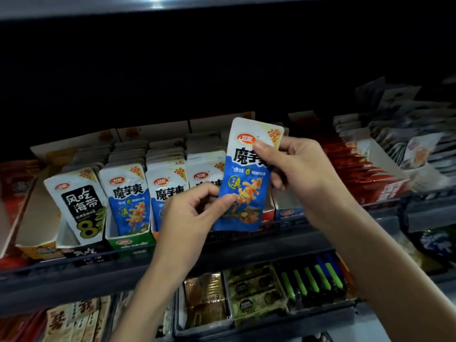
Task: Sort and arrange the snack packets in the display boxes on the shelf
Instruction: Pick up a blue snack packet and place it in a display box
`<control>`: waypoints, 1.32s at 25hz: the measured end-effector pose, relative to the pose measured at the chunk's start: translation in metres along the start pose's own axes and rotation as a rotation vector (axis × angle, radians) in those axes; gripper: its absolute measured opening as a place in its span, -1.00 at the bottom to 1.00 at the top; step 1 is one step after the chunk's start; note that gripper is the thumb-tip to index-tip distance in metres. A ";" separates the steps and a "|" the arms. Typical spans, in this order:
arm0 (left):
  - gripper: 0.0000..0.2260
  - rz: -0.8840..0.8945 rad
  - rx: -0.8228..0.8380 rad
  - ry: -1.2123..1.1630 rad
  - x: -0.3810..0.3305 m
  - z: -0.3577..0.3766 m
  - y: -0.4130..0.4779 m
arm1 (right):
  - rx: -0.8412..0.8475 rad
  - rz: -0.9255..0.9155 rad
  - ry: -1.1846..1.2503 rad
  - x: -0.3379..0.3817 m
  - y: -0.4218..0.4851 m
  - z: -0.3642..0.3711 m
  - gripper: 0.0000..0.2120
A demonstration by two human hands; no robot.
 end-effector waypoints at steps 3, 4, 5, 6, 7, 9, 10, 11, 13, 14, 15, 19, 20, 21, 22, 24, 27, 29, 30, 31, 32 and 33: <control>-0.87 0.028 0.011 0.107 -0.019 0.019 0.018 | -0.209 -0.057 0.042 0.004 0.009 -0.038 -0.82; -0.89 0.034 0.025 0.160 -0.023 0.025 0.024 | -0.287 -0.100 0.059 0.007 0.012 -0.051 -0.85; -0.91 0.035 0.052 0.209 -0.024 0.031 0.029 | -0.347 -0.146 0.068 0.008 0.014 -0.060 -0.86; -0.93 0.045 0.091 0.273 -0.023 0.036 0.031 | -0.385 -0.189 0.061 0.007 0.016 -0.066 -0.87; -0.92 0.070 0.144 0.355 -0.019 0.042 0.032 | -0.407 -0.220 0.040 0.004 0.019 -0.069 -0.88; -0.85 0.162 0.249 0.544 -0.009 0.054 0.032 | -0.414 -0.244 -0.002 -0.005 0.026 -0.067 -0.88; -0.80 0.207 0.283 0.616 -0.003 0.060 0.033 | -0.398 -0.246 -0.025 -0.010 0.029 -0.065 -0.89; -0.76 0.230 0.308 0.655 0.000 0.066 0.033 | -0.376 -0.249 -0.055 -0.014 0.032 -0.063 -0.89; -0.75 0.245 0.331 0.698 0.004 0.072 0.035 | -0.319 -0.240 -0.125 -0.022 0.038 -0.062 -0.90; -0.76 0.236 0.341 0.709 0.005 0.074 0.035 | -0.279 -0.224 -0.166 -0.027 0.041 -0.061 -0.91; -0.78 0.222 0.356 0.706 0.006 0.074 0.035 | -0.244 -0.211 -0.223 -0.031 0.044 -0.060 -0.92; -0.82 0.178 0.381 0.648 0.010 0.073 0.034 | -0.290 -0.200 -0.508 -0.046 0.053 -0.056 -0.94; -0.82 0.181 0.377 0.640 0.011 0.073 0.033 | -0.321 -0.199 -0.571 -0.048 0.055 -0.055 -0.91; -0.82 0.184 0.375 0.634 0.011 0.073 0.033 | -0.343 -0.197 -0.620 -0.049 0.058 -0.053 -0.87; -0.82 0.184 0.379 0.627 0.012 0.073 0.032 | -0.357 -0.191 -0.654 -0.051 0.061 -0.052 -0.84; -0.83 0.181 0.395 0.605 0.013 0.073 0.032 | -0.373 -0.184 -0.714 -0.054 0.065 -0.046 -0.79; -0.82 0.171 0.409 0.584 0.012 0.071 0.032 | -0.396 -0.275 -0.796 -0.057 0.061 -0.041 -0.74; -0.81 0.169 0.410 0.585 0.012 0.070 0.032 | -0.333 -0.378 -0.866 -0.060 0.058 -0.042 -0.80; -0.81 0.168 0.410 0.587 0.013 0.070 0.031 | -0.260 -0.369 -0.917 -0.062 0.058 -0.043 -0.82; -0.81 0.166 0.411 0.589 0.013 0.070 0.031 | -0.185 -0.334 -1.031 -0.063 0.058 -0.043 -0.80; -0.81 0.166 0.411 0.594 0.013 0.070 0.030 | -0.128 -0.316 -1.205 -0.065 0.058 -0.042 -0.75; -0.81 0.167 0.411 0.596 0.013 0.070 0.030 | -0.086 -0.308 -1.365 -0.065 0.059 -0.041 -0.68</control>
Point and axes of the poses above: each hand's wrist, its own y-axis towards the middle knuckle, its own z-axis out of the palm, x = y × z, the point moved 1 cm from there along y, towards the middle knuckle, and after that the axes turned 3 degrees about y, right-handed, at the moved point
